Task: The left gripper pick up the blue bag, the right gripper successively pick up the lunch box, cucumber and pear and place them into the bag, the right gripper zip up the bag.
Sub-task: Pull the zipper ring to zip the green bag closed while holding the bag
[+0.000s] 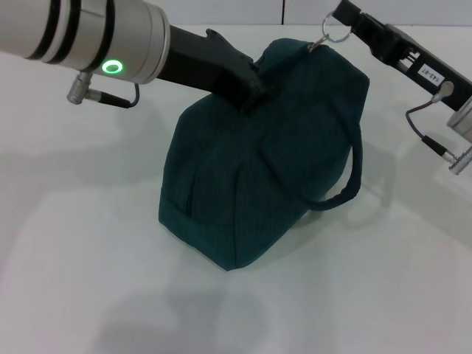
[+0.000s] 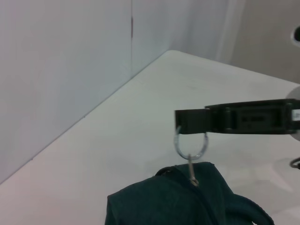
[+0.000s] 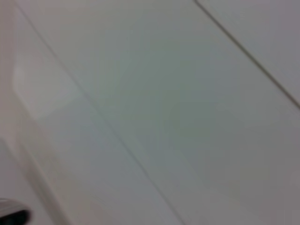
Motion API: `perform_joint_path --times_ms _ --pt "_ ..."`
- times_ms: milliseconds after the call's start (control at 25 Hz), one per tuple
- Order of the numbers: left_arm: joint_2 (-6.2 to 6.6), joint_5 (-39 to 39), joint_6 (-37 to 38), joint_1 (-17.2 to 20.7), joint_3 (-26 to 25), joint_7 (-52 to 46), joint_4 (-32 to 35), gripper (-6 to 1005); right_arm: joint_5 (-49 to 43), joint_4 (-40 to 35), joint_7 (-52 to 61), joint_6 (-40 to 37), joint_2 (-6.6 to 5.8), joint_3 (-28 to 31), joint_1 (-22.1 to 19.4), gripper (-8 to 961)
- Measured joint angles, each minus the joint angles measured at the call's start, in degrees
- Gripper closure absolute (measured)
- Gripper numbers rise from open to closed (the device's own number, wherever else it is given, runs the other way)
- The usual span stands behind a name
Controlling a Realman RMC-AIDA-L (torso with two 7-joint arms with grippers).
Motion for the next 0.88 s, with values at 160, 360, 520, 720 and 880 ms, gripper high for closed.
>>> perform_joint_path --times_ms 160,360,520,720,880 --pt "-0.02 -0.1 0.5 0.3 0.0 0.0 0.8 902 1.5 1.9 -0.2 0.7 -0.08 0.2 -0.1 855" --pt "0.0 -0.4 1.7 0.5 -0.3 0.0 2.6 938 2.4 4.0 -0.9 1.3 -0.24 1.2 -0.3 854" --pt "0.02 -2.3 2.2 0.9 -0.5 0.0 4.4 940 2.5 5.2 -0.9 3.6 -0.27 1.8 -1.0 853" --pt "0.05 -6.8 2.7 1.5 -2.0 1.4 5.8 940 2.5 5.5 -0.9 7.3 -0.27 1.9 -2.0 852" --pt "0.0 -9.4 2.7 1.6 -3.4 3.0 5.4 941 2.7 5.5 -0.8 8.8 -0.22 2.1 -2.3 851"
